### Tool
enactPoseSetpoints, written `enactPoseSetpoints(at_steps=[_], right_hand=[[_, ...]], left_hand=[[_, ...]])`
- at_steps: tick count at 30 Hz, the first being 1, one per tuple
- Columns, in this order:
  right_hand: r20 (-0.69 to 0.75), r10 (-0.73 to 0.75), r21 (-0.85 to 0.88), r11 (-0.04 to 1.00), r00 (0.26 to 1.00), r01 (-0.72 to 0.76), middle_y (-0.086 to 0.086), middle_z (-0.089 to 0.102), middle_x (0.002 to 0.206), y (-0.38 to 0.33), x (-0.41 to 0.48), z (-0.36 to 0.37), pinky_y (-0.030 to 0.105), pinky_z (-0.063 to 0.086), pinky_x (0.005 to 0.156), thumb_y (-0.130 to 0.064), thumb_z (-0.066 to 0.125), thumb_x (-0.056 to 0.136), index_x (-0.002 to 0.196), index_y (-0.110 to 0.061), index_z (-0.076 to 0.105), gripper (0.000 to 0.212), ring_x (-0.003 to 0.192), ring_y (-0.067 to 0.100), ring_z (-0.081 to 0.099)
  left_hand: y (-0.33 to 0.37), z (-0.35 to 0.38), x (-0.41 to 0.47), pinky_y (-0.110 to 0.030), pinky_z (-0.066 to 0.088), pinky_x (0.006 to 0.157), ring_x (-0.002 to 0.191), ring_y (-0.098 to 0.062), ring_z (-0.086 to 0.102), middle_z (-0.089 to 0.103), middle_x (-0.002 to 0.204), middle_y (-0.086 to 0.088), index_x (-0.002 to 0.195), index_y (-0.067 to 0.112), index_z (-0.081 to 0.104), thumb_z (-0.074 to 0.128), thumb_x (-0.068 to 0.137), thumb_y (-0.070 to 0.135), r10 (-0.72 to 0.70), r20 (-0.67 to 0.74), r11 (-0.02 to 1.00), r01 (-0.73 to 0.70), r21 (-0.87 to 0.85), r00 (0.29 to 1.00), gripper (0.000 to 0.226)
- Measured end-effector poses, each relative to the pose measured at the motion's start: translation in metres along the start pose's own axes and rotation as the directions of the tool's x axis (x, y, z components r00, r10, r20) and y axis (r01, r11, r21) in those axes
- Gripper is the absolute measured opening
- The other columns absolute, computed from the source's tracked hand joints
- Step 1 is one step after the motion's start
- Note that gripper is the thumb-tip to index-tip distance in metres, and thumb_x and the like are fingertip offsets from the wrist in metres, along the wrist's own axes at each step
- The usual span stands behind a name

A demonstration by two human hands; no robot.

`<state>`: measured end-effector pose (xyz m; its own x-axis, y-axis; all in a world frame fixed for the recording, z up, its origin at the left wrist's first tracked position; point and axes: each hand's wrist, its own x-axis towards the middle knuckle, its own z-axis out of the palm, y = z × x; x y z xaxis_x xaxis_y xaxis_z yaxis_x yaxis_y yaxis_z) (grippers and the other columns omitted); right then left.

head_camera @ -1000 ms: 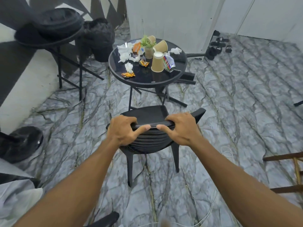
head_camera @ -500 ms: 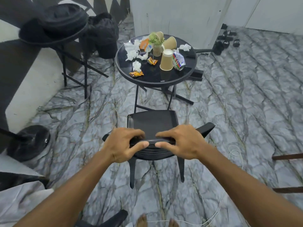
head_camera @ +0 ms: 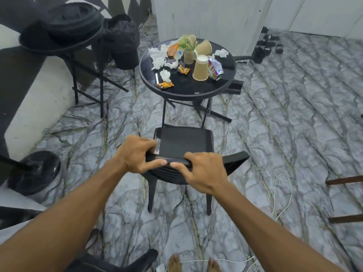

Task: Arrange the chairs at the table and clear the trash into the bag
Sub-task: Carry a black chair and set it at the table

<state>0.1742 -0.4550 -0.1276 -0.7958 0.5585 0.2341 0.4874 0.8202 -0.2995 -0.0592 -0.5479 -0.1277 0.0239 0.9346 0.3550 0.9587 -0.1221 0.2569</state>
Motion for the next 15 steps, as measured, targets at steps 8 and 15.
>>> enactPoseSetpoints(at_steps=[8, 15], right_hand=[[0.116, -0.037, -0.011, 0.999, 0.993, 0.039, 0.002, 0.064, 0.068, -0.058, 0.062, 0.039, 0.034, 0.034, 0.056, -0.075, 0.027, 0.095, 0.076, -0.024, 0.052, 0.060, 0.063, 0.026, 0.060], [0.224, -0.070, 0.060, 0.996, 0.972, 0.058, -0.005, 0.063, 0.067, -0.030, 0.051, 0.033, 0.037, 0.047, 0.062, -0.083, 0.022, 0.089, 0.081, -0.026, 0.061, 0.070, 0.066, 0.017, 0.059]], left_hand=[[-0.061, -0.022, -0.034, -0.035, 0.044, 0.054, 0.051, -0.015, 0.048, 0.050, 0.056, 0.009, 0.069, 0.021, 0.059, 0.040, 0.094, 0.068, -0.223, 0.010, 0.974, 0.223, 0.026, 0.975, 0.056], [-0.033, -0.006, -0.022, -0.036, 0.042, 0.057, 0.055, -0.014, 0.051, 0.056, 0.057, 0.004, 0.071, 0.020, 0.065, 0.033, 0.094, 0.072, -0.155, 0.176, 0.987, 0.160, -0.014, 0.972, 0.065]])
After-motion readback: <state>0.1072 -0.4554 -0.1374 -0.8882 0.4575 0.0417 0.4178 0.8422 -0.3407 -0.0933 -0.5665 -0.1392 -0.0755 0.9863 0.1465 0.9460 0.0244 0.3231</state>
